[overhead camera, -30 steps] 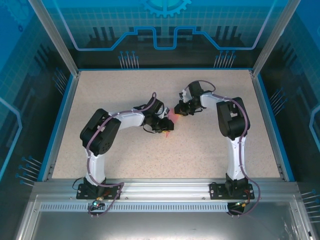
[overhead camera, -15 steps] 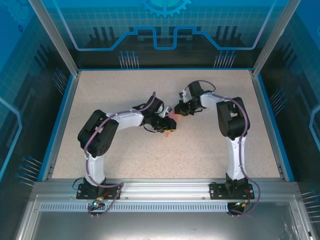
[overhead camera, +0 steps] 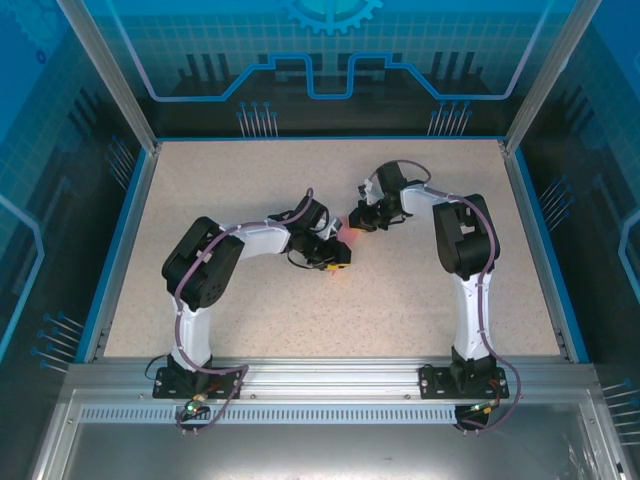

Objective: Fold a paper plane with a square sheet of paper (fold left side to right side)
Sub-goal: Fold the wing for the fifth time at the center of the table.

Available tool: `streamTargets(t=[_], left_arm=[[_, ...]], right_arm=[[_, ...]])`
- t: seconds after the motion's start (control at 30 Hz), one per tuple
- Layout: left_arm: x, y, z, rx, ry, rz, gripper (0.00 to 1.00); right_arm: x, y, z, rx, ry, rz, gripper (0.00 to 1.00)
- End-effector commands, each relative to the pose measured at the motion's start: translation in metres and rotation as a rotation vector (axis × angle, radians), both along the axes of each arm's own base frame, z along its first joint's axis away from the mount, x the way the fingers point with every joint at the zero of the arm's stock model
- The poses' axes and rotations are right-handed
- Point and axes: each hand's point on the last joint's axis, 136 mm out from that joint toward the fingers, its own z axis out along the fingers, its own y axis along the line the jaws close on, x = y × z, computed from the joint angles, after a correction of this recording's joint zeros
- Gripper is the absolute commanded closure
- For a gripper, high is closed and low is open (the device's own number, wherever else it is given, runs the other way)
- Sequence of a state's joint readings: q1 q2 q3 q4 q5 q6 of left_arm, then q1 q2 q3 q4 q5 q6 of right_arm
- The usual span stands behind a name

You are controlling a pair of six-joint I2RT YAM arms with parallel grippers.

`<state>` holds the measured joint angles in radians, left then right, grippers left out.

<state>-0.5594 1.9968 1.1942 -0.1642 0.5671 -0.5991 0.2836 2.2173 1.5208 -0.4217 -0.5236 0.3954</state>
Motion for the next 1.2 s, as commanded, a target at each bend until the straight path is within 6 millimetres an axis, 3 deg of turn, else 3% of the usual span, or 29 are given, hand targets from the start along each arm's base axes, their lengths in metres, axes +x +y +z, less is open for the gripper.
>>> streamTargets(t=[0.0,0.73,1.17], left_arm=[[-0.005,0.007,-0.011,0.044,0.021,-0.002,0.67],[-0.018,0.022,-0.031,0.082,0.068,0.012,0.67],[-0.048,0.039,-0.044,0.103,0.125,0.016,0.68]], right_arm=[[-0.02,-0.012,-0.035,-0.108,0.099,0.008,0.91],[-0.02,-0.012,-0.037,-0.12,0.111,0.016,0.91],[-0.019,-0.011,-0.036,-0.124,0.113,0.021,0.91]])
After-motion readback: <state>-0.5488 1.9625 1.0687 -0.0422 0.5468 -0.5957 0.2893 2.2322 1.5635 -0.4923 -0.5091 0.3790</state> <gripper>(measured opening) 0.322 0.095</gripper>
